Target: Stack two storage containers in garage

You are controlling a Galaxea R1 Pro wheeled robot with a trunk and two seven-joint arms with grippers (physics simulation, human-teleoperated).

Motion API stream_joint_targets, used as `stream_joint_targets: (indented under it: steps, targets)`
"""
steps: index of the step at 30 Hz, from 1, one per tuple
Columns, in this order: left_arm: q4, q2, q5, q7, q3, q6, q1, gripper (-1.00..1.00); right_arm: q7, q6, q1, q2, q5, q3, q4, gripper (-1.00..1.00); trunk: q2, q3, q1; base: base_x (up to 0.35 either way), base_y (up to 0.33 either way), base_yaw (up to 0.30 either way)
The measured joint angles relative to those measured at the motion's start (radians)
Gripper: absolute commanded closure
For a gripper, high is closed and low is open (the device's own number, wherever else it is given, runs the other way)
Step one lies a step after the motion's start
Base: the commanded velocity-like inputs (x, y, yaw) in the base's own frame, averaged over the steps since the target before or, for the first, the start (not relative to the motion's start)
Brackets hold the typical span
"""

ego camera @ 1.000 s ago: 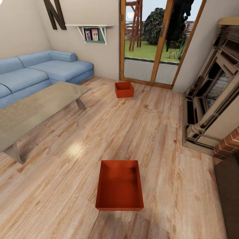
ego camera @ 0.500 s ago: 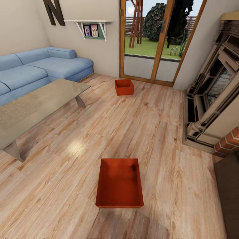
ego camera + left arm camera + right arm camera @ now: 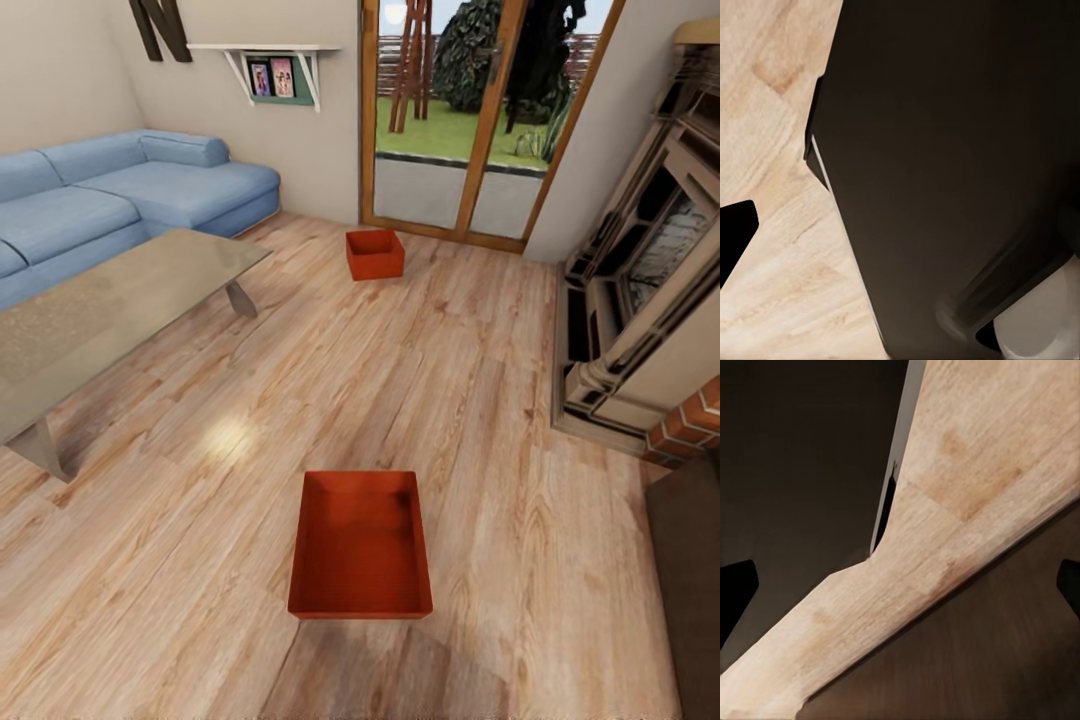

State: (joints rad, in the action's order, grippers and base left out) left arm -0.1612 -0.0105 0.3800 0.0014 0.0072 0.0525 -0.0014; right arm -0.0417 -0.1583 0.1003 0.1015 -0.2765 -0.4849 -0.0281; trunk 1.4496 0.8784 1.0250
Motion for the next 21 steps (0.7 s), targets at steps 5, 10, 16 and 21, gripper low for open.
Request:
stream_joint_targets:
  steps: [5,10,16,21]
  targets:
    - [0.0,0.0,0.0,0.0,0.0,0.0,0.0,-1.0,0.0,0.0,0.0,0.0,0.0,0.0,0.0,-1.0,0.0,0.008,0.0,0.0,0.0,0.0]
    - [0.0,0.0,0.0,0.0,0.0,0.0,0.0,-1.0,0.0,0.0,0.0,0.0,0.0,0.002,0.0,-1.0,0.0,0.016,0.0,0.0,0.0,0.0]
    - [0.0,0.0,0.0,0.0,0.0,0.0,0.0,-1.0,0.0,0.0,0.0,0.0,0.0,0.003,0.0,-1.0,0.0,0.025,0.0,0.0,0.0,0.0]
    - [0.0,0.0,0.0,0.0,0.0,0.0,0.0,-1.0,0.0,0.0,0.0,0.0,-0.001,0.003,-0.001,-1.0,0.0,0.033,0.0,0.0,0.0,0.0]
